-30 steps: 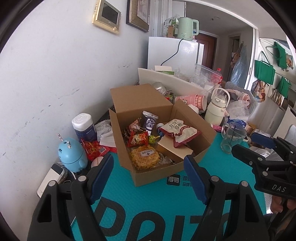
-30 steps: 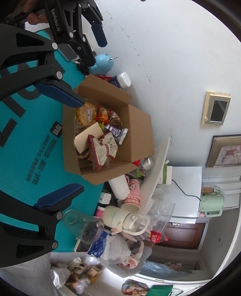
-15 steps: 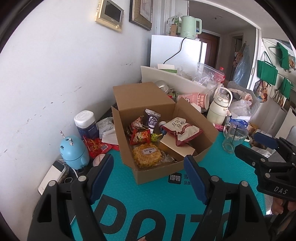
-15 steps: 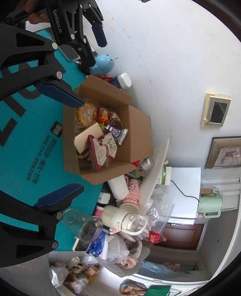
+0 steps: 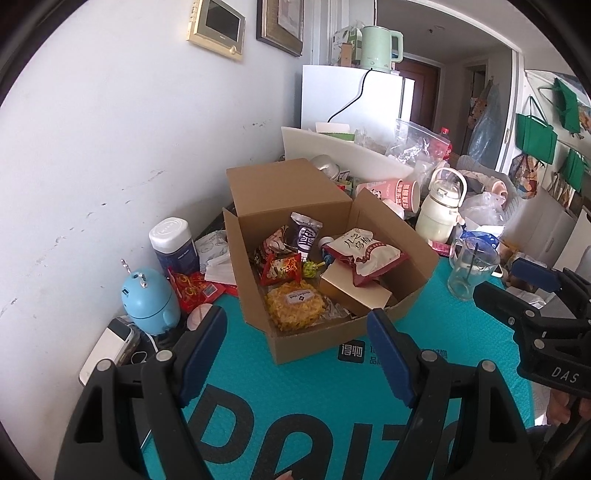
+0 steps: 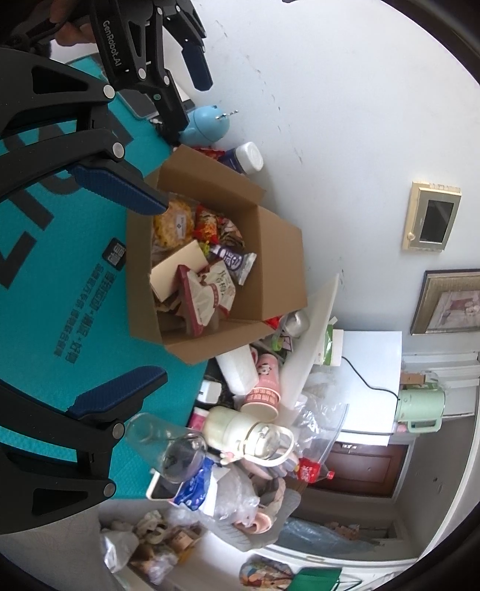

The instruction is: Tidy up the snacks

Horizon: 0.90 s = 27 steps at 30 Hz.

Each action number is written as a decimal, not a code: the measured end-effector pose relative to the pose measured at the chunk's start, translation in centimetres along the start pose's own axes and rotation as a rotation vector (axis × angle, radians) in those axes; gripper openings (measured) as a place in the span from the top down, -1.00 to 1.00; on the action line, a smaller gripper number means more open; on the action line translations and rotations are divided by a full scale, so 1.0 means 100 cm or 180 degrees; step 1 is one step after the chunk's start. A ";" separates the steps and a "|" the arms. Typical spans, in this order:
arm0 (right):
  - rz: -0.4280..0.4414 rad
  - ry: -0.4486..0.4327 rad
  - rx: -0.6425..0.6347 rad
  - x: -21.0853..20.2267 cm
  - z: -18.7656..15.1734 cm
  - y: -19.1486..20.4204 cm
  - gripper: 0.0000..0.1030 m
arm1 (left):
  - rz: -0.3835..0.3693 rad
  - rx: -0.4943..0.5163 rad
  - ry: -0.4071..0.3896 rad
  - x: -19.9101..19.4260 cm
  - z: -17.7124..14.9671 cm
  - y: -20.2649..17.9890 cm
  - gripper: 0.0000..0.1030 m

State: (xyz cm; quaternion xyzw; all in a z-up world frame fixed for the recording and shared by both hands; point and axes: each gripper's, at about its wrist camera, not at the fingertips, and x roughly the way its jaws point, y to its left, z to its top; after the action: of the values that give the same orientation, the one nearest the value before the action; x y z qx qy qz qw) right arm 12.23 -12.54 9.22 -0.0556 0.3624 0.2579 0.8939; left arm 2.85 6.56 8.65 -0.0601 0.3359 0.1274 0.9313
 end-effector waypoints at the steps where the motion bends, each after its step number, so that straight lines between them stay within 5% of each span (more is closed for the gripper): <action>1: -0.0003 -0.0001 -0.0001 0.000 0.000 0.000 -0.64 | 0.0004 0.0006 0.0003 0.000 0.000 0.000 -0.50; 27: -0.0005 0.0081 0.0015 0.009 -0.001 -0.006 -0.65 | 0.0108 0.0118 0.0020 0.008 -0.001 -0.006 -0.50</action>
State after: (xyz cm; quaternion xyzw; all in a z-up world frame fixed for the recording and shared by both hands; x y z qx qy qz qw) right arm 13.02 -12.65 8.51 -0.0572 0.3743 0.2556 0.8896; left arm 3.58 6.09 8.11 -0.0376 0.3420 0.1367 0.9289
